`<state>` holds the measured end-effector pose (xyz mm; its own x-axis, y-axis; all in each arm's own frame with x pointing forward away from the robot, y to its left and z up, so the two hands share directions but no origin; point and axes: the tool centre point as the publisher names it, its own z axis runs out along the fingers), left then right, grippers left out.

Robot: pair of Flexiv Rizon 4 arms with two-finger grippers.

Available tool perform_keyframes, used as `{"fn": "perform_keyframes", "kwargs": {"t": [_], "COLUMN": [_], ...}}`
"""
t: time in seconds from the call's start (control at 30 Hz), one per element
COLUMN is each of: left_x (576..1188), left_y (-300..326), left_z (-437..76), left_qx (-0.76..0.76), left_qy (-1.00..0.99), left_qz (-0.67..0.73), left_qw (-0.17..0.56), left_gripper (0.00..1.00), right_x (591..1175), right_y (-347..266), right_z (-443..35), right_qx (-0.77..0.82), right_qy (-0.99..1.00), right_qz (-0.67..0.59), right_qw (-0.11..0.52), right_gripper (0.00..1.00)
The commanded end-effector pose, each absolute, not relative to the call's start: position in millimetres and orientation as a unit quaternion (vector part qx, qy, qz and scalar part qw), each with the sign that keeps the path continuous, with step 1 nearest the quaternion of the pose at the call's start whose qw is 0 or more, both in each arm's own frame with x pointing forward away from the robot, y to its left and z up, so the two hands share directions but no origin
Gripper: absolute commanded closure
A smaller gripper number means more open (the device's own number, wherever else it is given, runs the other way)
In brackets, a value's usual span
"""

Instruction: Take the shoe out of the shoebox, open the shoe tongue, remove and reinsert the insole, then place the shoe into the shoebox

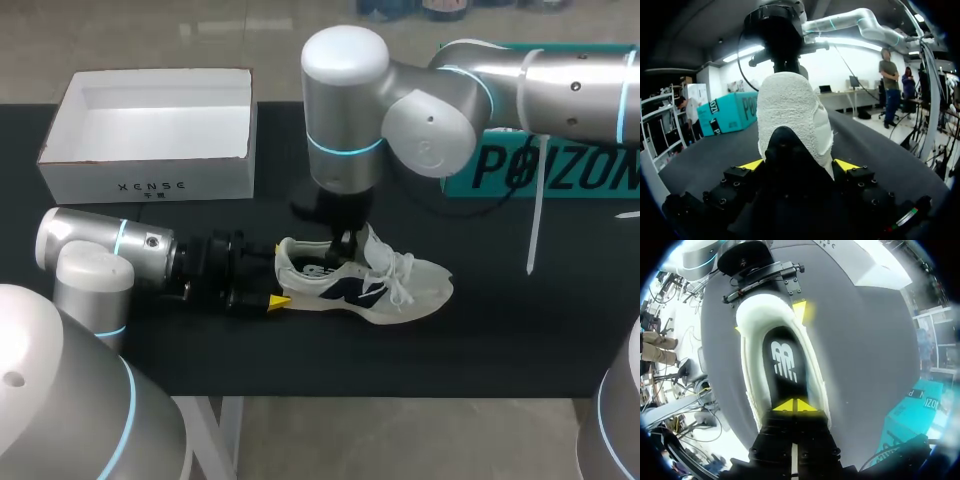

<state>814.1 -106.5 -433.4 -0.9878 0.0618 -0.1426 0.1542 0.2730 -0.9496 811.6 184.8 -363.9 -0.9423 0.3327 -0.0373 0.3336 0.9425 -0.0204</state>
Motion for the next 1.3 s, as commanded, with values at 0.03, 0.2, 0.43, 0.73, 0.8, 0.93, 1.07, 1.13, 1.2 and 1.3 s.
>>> {"fn": "perform_keyframes", "kwargs": {"t": [0.03,0.2,0.43,0.73,0.8,0.93,1.07,1.13,1.2,1.3], "left_x": [814.5,814.5,814.5,814.5,814.5,814.5,814.5,814.5,814.5,814.5], "left_y": [-106.4,-106.4,-106.4,-106.4,-106.4,-106.4,-106.4,-106.4,-106.4,-106.4], "left_z": [-435.4,-435.4,-435.4,-435.4,-435.4,-435.4,-435.4,-435.4,-435.4,-435.4], "left_qx": [0.068,0.068,0.068,0.068,0.068,0.068,0.068,0.068,0.068,0.068], "left_qy": [0.797,0.797,0.797,0.797,0.797,0.797,0.797,0.797,0.797,0.797], "left_qz": [-0.599,-0.599,-0.599,-0.599,-0.599,-0.599,-0.599,-0.599,-0.599,-0.599], "left_qw": [0.038,0.038,0.038,0.038,0.038,0.038,0.038,0.038,0.038,0.038], "left_gripper": [1.00,1.00,1.00,1.00,1.00,1.00,1.00,1.00,1.00,1.00], "right_x": [809.3,811.1,817.3,819.4,820.4,823.6,826.1,827.4,828.8,829.1], "right_y": [192.1,203.3,212.6,202.7,199.8,194.0,189.6,187.7,185.7,185.2], "right_z": [-367.7,-368.8,-363.4,-375.1,-376.1,-377.3,-377.2,-377.3,-377.9,-378.1], "right_qx": [0.163,0.143,0.130,0.136,0.138,0.144,0.150,0.151,0.152,0.154], "right_qy": [0.986,0.989,0.990,0.989,0.989,0.988,0.987,0.987,0.986,0.986], "right_qz": [-0.018,-0.030,-0.036,-0.046,-0.048,-0.052,-0.055,-0.056,-0.058,-0.060], "right_qw": [0.016,0.019,0.030,0.022,0.021,0.022,0.025,0.025,0.026,0.027], "right_gripper": [1.00,1.00,1.00,1.00,1.00,1.00,1.00,1.00,1.00,1.00]}}
